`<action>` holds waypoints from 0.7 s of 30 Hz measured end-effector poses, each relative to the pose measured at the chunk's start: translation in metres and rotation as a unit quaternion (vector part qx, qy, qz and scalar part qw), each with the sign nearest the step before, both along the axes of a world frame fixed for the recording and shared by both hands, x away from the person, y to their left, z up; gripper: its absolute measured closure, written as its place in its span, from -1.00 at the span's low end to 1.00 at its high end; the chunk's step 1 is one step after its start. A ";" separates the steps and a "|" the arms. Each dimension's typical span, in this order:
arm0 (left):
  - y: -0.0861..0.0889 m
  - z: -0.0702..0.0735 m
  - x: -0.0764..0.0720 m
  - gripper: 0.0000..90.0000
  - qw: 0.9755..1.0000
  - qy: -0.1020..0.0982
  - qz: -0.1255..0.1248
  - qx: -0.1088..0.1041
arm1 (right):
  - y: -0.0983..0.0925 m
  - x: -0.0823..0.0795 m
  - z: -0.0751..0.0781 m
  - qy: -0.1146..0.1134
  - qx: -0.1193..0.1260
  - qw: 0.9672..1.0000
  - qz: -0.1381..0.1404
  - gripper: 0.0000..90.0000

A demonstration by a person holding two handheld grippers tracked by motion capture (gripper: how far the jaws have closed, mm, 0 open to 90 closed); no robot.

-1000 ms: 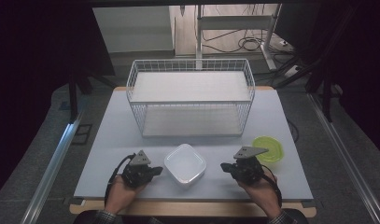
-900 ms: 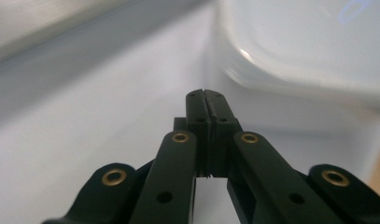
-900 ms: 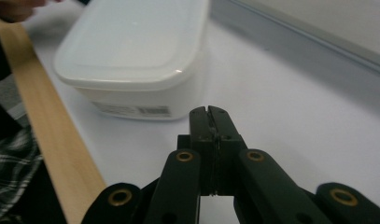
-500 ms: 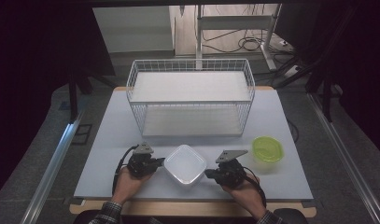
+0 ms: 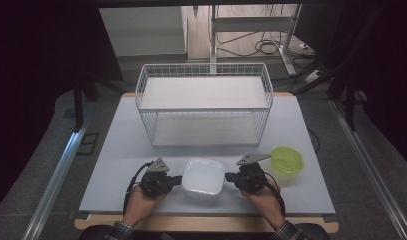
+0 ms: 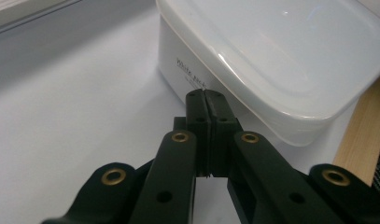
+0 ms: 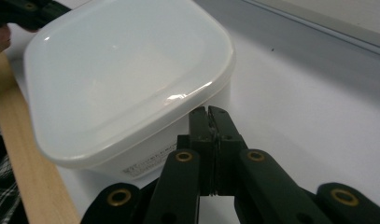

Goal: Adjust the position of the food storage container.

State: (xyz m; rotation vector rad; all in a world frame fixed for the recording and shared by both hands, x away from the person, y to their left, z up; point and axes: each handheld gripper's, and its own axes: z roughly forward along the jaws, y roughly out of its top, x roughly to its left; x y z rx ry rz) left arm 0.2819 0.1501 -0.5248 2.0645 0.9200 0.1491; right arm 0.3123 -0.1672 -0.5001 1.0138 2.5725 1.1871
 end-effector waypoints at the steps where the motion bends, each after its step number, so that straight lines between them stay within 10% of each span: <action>1: 0.000 0.000 -0.001 0.99 1.000 0.000 0.001 0.000 | 0.000 0.001 0.000 0.000 0.000 1.000 -0.003 0.98; 21: 0.006 0.006 -0.012 0.77 1.000 -0.015 0.019 0.016 | -0.005 0.003 0.001 -0.019 -0.005 1.000 -0.022 0.80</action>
